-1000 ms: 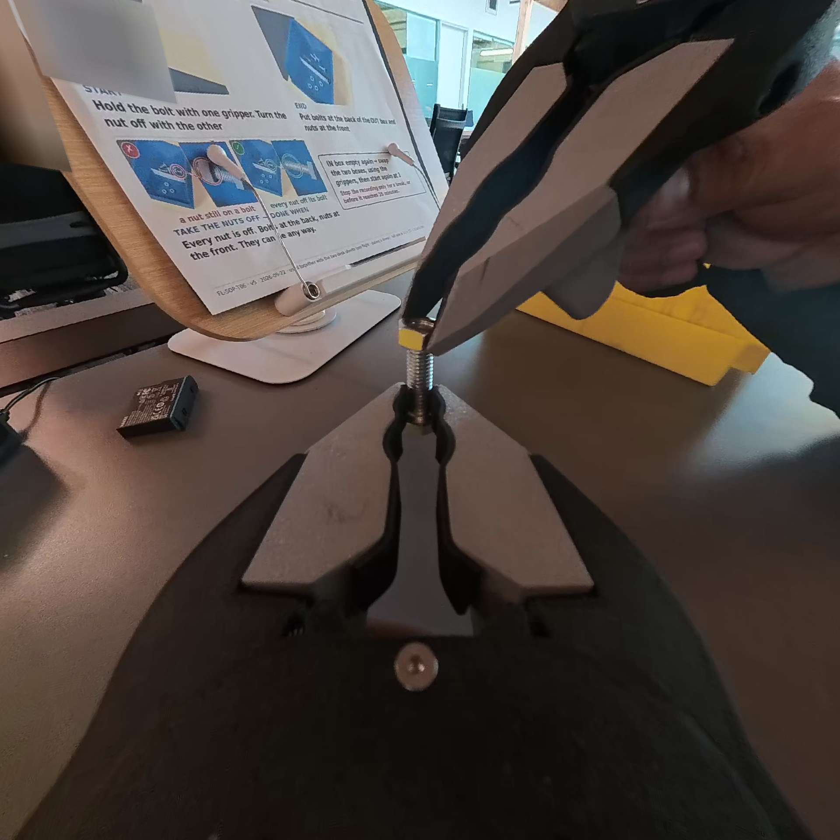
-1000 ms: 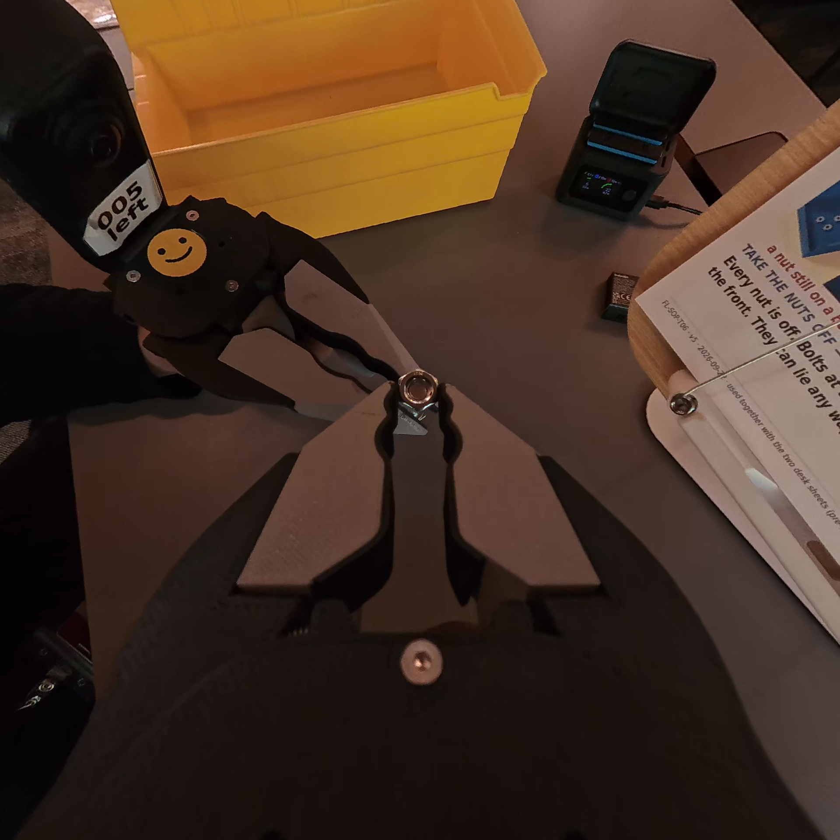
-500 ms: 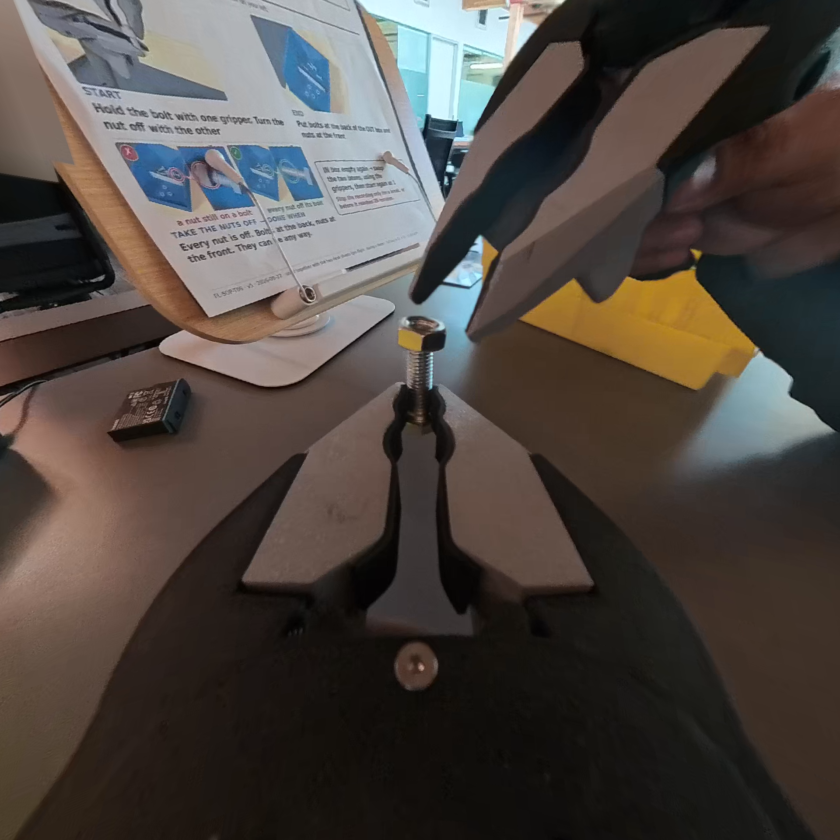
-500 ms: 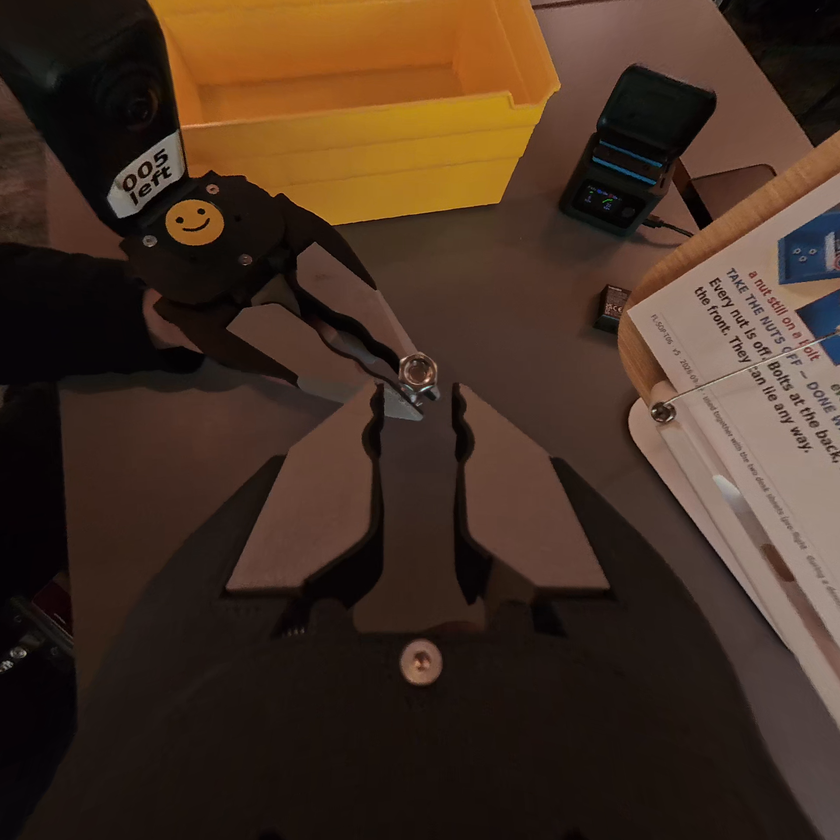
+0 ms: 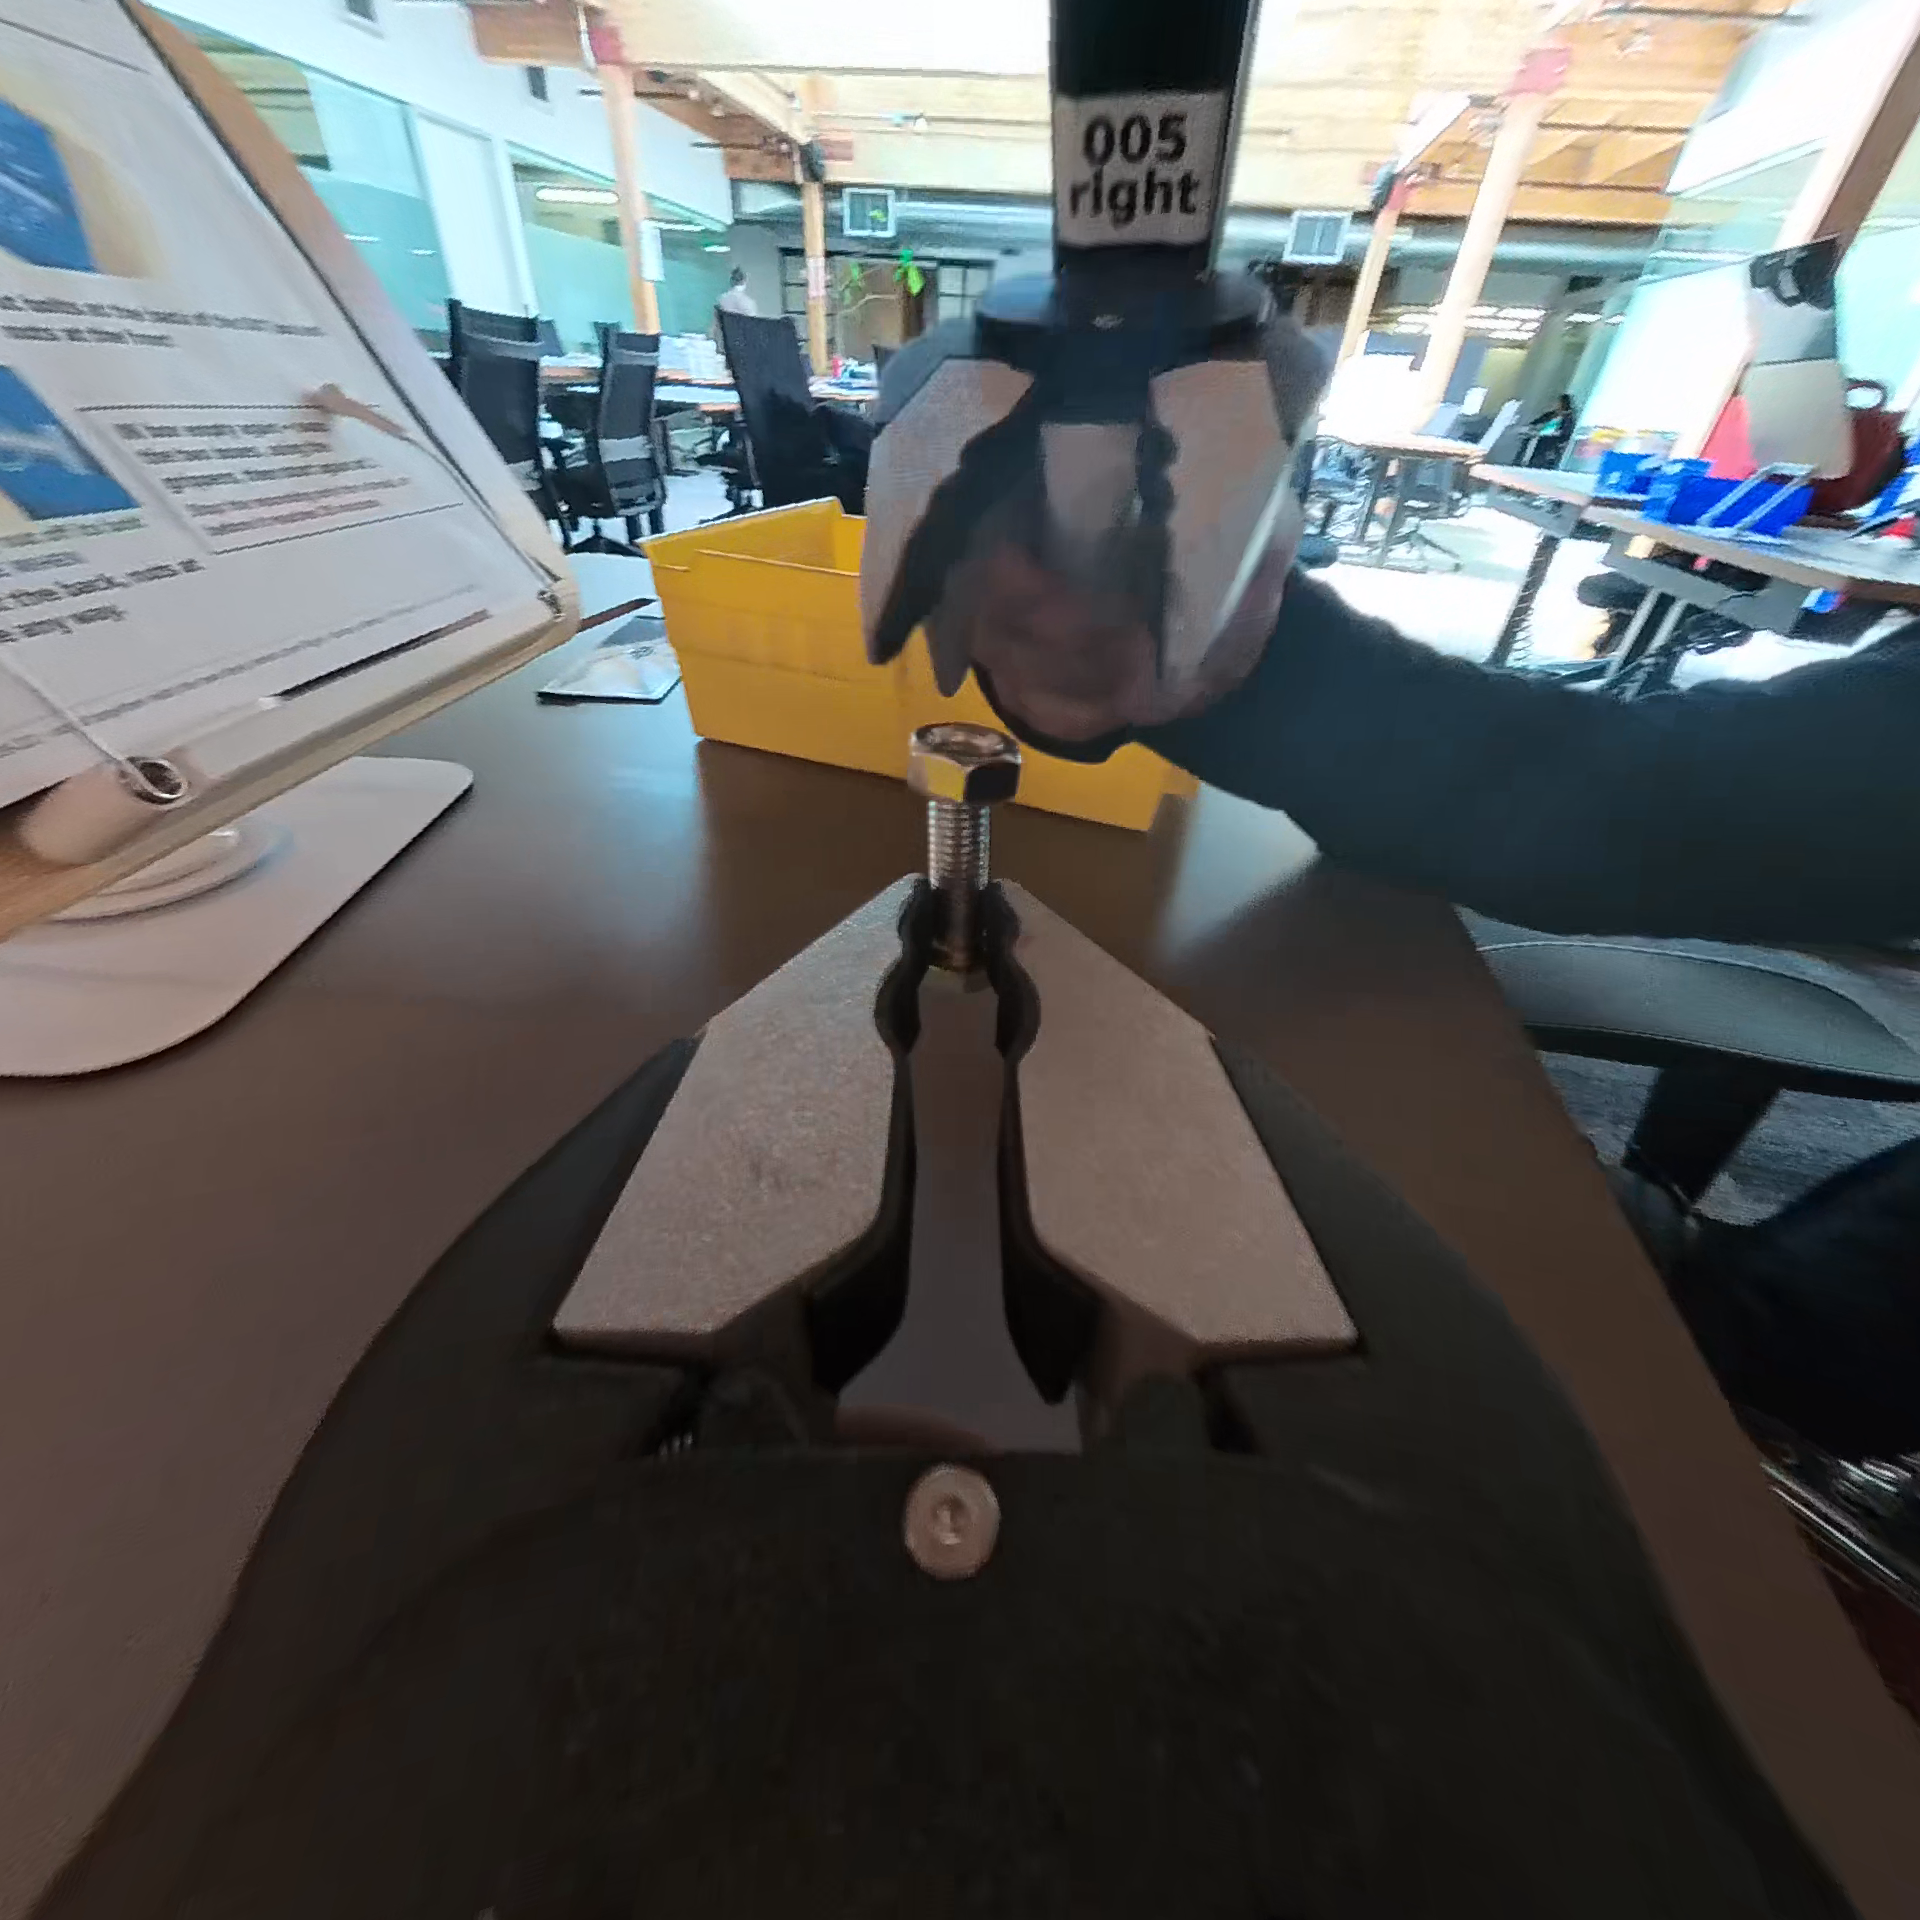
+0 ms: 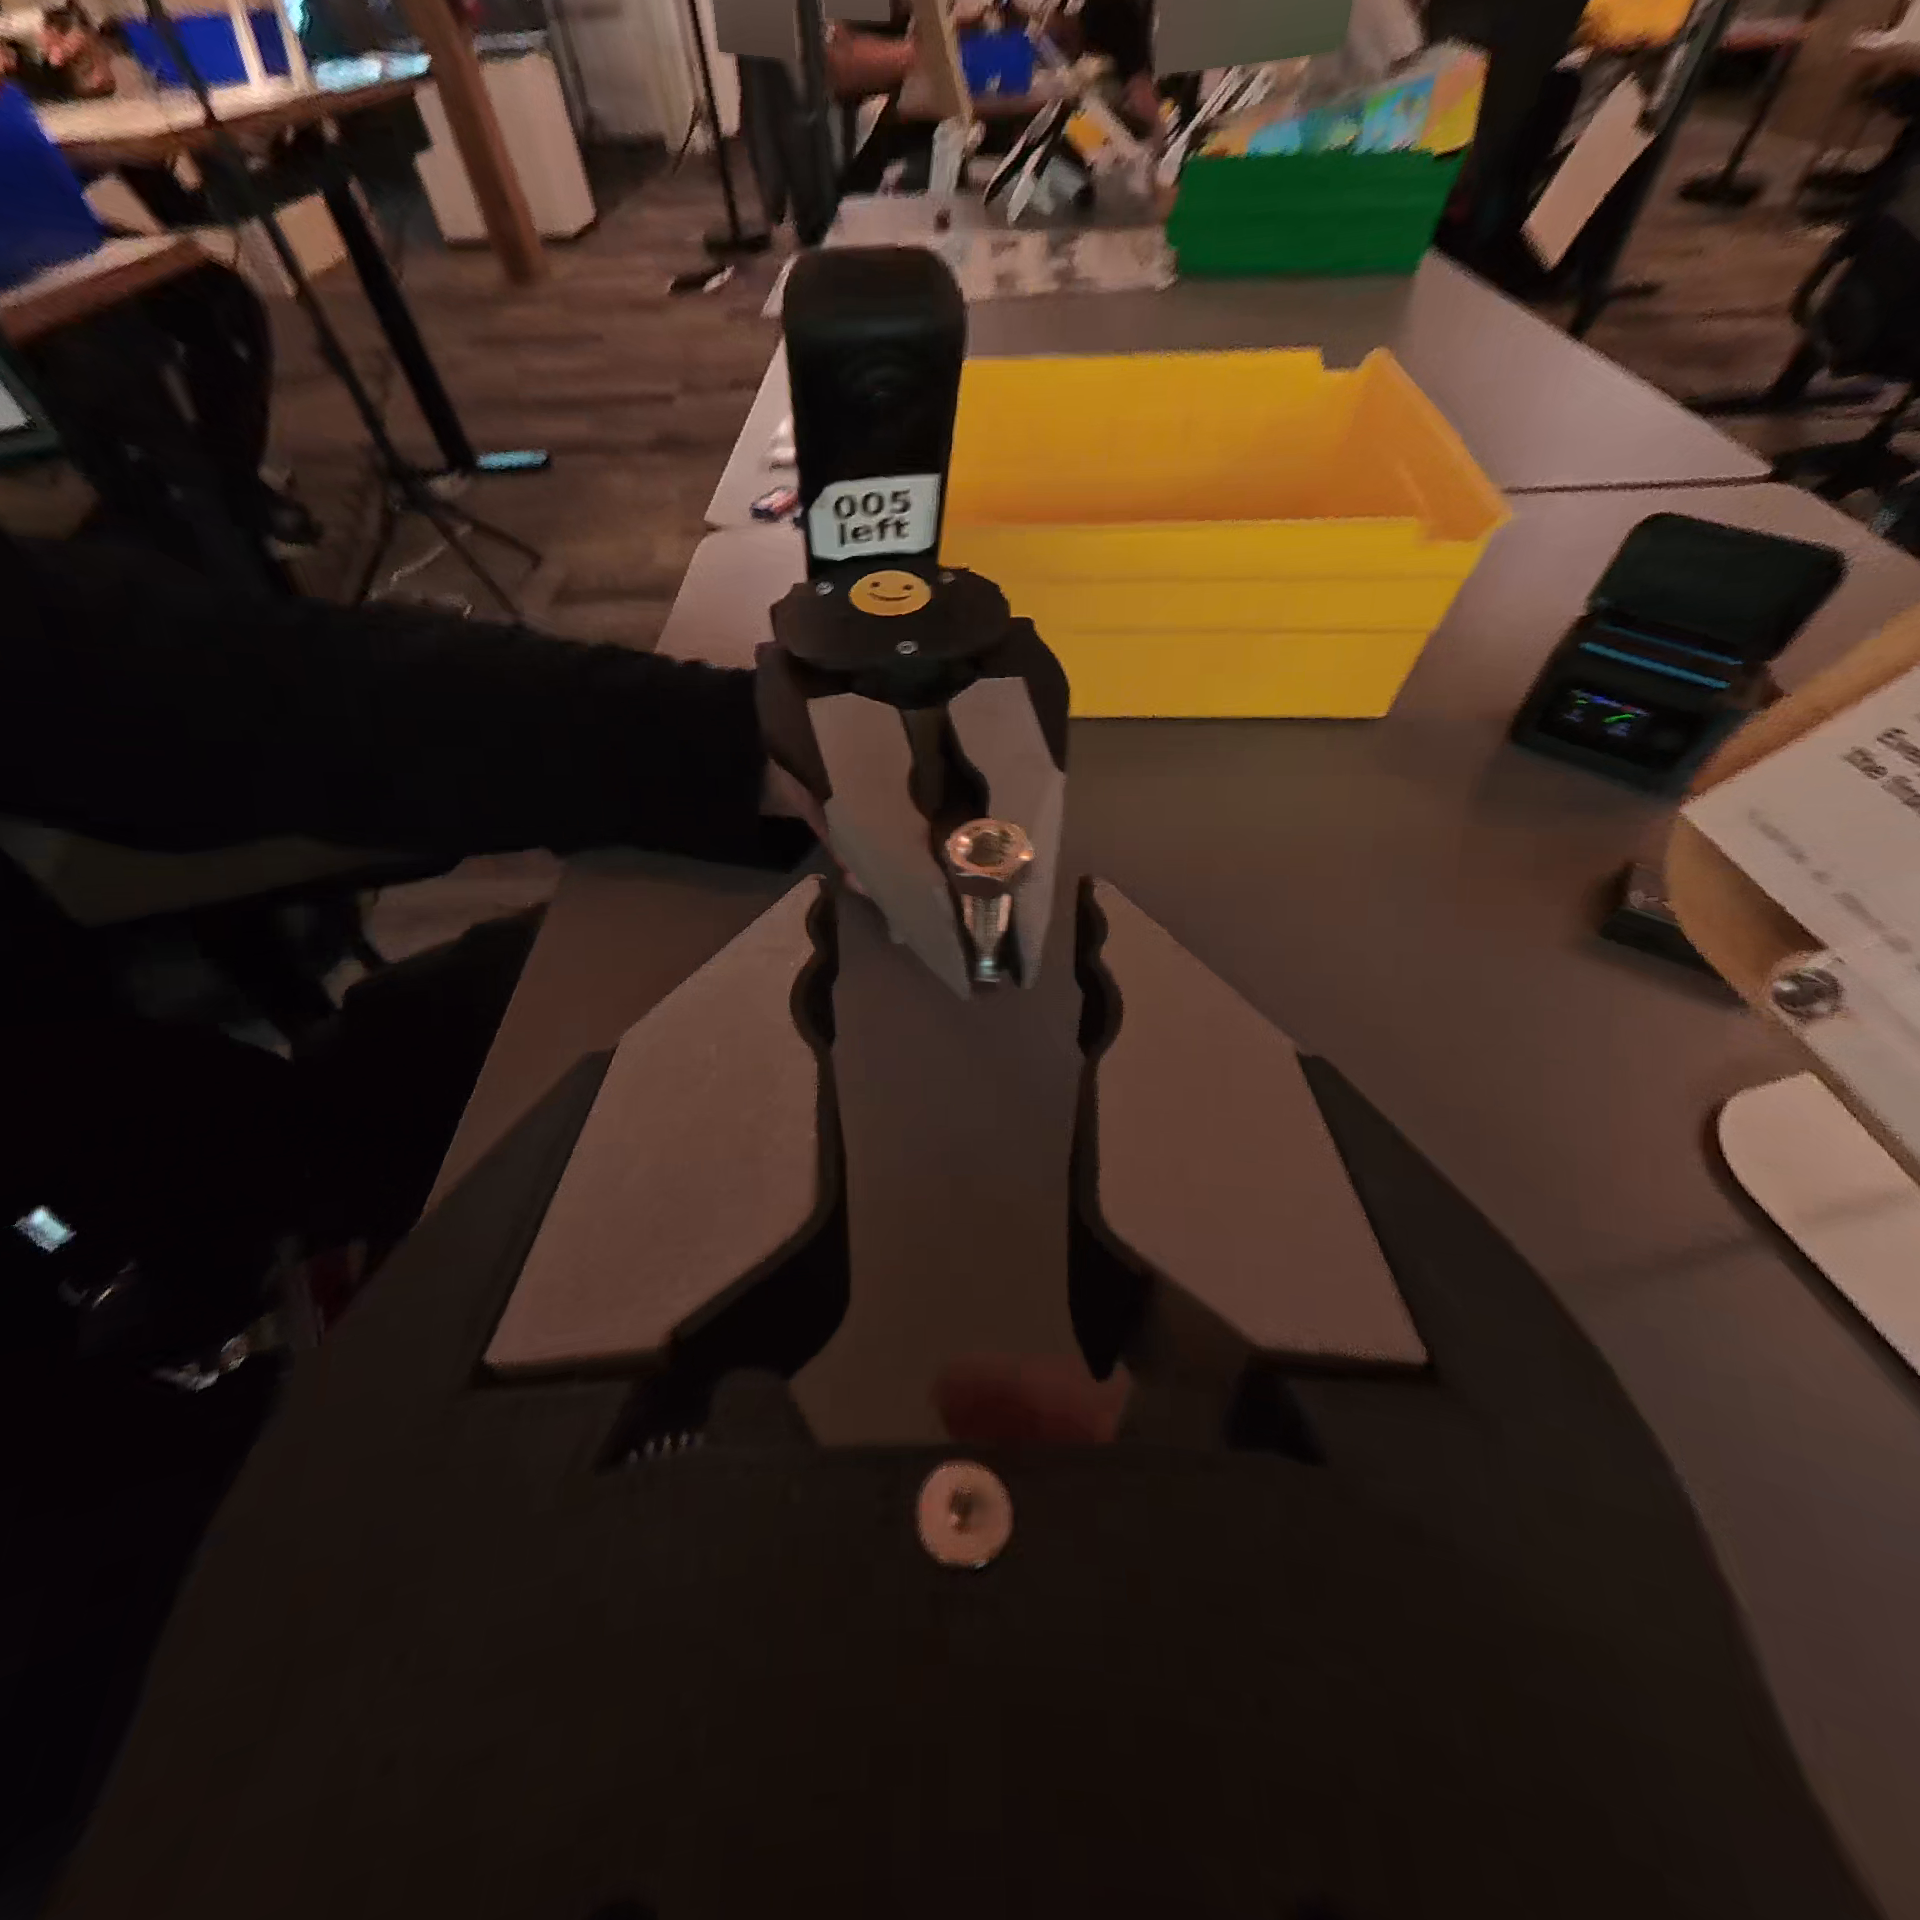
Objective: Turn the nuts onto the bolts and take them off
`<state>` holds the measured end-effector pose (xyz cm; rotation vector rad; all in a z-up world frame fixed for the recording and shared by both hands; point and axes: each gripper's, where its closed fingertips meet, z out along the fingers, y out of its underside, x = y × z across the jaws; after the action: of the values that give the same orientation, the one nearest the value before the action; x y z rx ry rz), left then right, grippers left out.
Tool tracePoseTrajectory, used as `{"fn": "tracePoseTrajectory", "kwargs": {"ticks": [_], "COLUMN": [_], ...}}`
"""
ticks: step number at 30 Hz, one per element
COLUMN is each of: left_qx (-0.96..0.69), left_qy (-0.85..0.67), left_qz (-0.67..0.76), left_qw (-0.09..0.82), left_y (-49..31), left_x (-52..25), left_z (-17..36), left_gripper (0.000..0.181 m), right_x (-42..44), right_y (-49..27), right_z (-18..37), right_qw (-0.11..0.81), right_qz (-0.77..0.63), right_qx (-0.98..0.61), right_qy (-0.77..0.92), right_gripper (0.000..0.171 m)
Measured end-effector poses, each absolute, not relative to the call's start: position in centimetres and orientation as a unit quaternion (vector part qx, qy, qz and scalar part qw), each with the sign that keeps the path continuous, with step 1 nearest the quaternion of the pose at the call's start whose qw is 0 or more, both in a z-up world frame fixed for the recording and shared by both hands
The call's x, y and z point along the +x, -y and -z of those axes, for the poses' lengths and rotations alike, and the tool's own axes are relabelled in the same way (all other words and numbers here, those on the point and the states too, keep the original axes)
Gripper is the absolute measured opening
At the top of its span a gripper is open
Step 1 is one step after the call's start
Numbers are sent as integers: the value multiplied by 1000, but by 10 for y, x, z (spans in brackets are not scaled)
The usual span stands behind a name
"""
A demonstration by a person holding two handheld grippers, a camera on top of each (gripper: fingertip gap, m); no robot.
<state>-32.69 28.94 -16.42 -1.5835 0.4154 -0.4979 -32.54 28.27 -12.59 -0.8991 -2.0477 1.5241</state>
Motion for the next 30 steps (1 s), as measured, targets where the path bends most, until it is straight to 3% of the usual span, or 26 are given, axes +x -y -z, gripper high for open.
{"fn": "tracePoseTrajectory", "kwargs": {"ticks": [7,30], "left_qx": [-680,-643], "left_qy": [-210,-315], "left_qz": [276,427], "left_qw": [646,552], "left_y": [-276,-225], "left_x": [-308,-253], "left_z": [161,170], "left_gripper": [7,7], "right_x": [-313,-279], "right_y": [-271,-226], "right_z": [104,132], "right_qw": [221,149], "right_qz": [-632,-607], "right_qx": [-273,-169], "right_qy": [691,762], "right_gripper": [31,23]}}
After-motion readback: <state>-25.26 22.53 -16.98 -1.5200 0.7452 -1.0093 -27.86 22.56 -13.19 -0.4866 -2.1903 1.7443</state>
